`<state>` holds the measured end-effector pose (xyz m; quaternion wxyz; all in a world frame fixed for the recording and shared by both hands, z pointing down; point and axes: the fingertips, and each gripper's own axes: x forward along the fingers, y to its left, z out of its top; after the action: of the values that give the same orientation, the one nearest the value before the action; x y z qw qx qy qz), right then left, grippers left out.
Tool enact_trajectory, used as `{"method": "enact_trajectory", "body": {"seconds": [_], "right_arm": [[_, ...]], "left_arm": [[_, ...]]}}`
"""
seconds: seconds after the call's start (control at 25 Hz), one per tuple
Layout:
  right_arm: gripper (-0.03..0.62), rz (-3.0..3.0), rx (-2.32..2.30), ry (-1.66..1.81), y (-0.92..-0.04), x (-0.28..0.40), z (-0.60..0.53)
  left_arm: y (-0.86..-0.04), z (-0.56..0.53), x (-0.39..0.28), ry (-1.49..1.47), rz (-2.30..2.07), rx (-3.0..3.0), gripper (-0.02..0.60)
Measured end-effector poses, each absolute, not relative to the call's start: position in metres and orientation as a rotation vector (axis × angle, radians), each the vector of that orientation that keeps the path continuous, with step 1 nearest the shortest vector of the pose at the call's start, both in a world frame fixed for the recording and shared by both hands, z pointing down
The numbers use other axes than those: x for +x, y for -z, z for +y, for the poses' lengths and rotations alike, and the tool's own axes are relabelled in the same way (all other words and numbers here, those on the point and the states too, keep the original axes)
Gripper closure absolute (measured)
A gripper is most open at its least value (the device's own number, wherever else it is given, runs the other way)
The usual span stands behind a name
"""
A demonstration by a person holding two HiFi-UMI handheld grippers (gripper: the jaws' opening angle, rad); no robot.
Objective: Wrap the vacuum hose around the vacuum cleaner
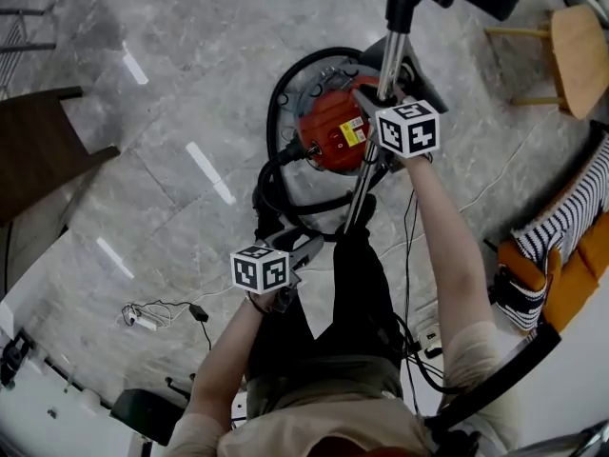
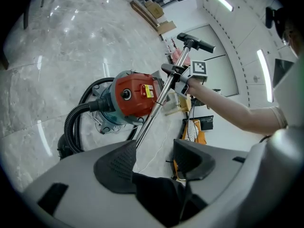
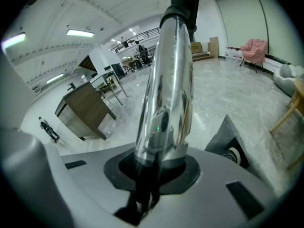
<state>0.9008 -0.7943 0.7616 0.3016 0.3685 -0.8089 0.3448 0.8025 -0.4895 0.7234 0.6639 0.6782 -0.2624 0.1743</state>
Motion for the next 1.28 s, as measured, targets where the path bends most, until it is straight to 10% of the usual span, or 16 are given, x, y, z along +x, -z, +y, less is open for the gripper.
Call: {"method": "enact_trajectory", "body": {"seconds": [0.44, 0.72, 1.28], "right_arm": [[0.527, -2.19, 1.055, -0.979, -0.778, 0.916, -0.796], [0.352, -2.181, 1.042, -0.901, -0.777, 0.934, -0.764], [0.336, -2.161, 1.37, -1.082, -0.724, 1.013, -0.709]], "left_arm": [[-0.747, -0.502, 0.792, -0.434, -0.606, 1.573, 0.328], [-0.755, -0.486, 0.797, -0.452, -0.581, 1.575, 0.328], [-0.756, -0.481, 0.796, -0.444, -0.546, 1.611, 0.328]]}}
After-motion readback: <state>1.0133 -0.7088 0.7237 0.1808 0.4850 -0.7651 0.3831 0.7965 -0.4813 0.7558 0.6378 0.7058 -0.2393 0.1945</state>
